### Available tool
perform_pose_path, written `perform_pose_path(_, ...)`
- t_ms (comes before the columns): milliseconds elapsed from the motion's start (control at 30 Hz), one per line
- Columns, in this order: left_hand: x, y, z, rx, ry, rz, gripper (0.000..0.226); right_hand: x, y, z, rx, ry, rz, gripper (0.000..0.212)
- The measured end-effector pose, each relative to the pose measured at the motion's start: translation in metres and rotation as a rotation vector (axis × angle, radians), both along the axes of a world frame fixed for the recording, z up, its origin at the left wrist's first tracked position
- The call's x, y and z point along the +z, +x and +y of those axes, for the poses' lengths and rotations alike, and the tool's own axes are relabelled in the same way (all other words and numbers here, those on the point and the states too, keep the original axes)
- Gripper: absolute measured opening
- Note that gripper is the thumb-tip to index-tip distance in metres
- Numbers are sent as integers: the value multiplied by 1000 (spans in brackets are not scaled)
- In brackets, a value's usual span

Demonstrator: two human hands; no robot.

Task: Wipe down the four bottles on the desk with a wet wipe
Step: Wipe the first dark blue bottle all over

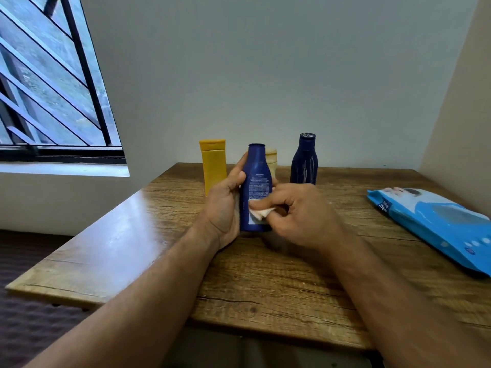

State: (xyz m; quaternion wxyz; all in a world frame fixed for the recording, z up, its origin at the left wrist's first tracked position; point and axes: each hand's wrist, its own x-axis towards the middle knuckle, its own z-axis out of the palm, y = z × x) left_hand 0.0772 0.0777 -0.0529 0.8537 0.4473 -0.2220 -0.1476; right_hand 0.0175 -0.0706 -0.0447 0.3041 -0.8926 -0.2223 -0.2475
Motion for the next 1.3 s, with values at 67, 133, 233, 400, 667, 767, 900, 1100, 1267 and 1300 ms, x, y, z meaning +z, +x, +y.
perform_pose_path(67,1,1,1,15,-26,1,44,-1,-1,1,49,-18,82,22)
perform_pose_path(133,1,-1,1,-1,-22,4,44,-1,0,1,0,10,24,23)
perform_pose_path(233,-1,-6,-3,-71,52,7,45,2,4,1,-174,159,-191,23)
perform_pose_path(400,-1,-9,-6,-129,52,38,45,2,4,0,-166,151,-194,23)
perform_pose_path(667,-1,-5,-4,-62,-21,50,46,1,-4,4,6,-4,34,25)
perform_pose_path(767,-2,-6,-4,-95,-9,35,45,2,1,2,-105,134,-157,26)
perform_pose_path(900,-2,-5,-5,-77,-21,52,42,2,-1,3,-50,138,-160,25)
perform_pose_path(1100,0,1,-2,6,-79,39,42,-1,-4,7,87,4,27,22)
perform_pose_path(1267,-3,-1,-3,-95,-58,-11,53,3,2,4,-156,142,-206,25)
perform_pose_path(1300,-4,-1,-3,-110,-38,-18,55,4,3,4,-175,201,-251,25)
